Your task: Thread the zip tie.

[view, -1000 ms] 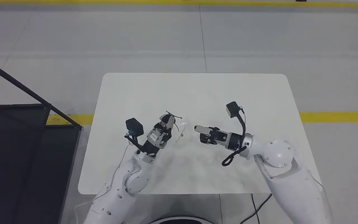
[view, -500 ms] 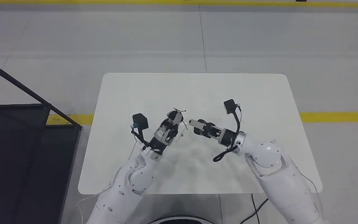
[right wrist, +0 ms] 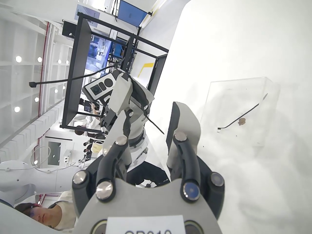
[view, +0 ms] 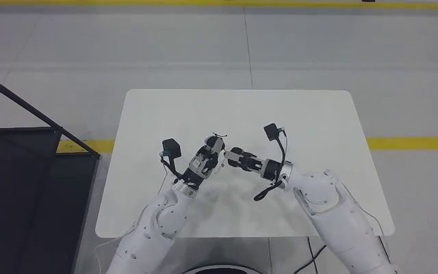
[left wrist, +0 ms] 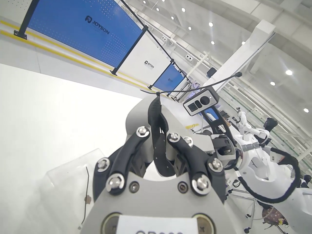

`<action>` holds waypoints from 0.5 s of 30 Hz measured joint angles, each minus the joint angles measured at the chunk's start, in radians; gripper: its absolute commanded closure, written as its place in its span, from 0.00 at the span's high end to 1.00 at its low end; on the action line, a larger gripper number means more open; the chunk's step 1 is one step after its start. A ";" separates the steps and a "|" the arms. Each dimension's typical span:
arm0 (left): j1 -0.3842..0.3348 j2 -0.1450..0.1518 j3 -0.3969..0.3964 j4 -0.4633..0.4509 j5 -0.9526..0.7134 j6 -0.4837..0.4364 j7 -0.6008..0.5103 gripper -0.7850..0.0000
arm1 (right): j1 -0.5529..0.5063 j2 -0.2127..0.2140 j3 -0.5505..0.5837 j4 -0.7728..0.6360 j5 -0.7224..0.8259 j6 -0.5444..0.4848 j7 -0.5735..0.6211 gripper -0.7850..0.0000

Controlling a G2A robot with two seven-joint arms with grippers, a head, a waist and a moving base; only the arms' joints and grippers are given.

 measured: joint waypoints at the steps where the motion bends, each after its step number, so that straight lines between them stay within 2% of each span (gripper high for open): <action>1: 0.000 0.000 -0.001 0.000 0.000 0.000 0.000 0.00 | -0.001 0.000 0.000 0.000 0.000 -0.001 0.002 0.38; 3: 0.000 -0.001 -0.001 0.001 0.001 0.001 -0.001 0.00 | -0.001 0.000 0.001 -0.001 -0.002 -0.002 0.005 0.35; 12: -0.001 -0.005 -0.003 0.009 0.012 -0.003 -0.001 0.00 | -0.002 -0.003 0.002 -0.001 -0.006 0.000 0.007 0.11; 15: -0.002 -0.007 -0.004 0.011 0.013 -0.007 0.000 0.00 | -0.002 -0.004 0.002 -0.001 -0.008 0.001 0.005 0.12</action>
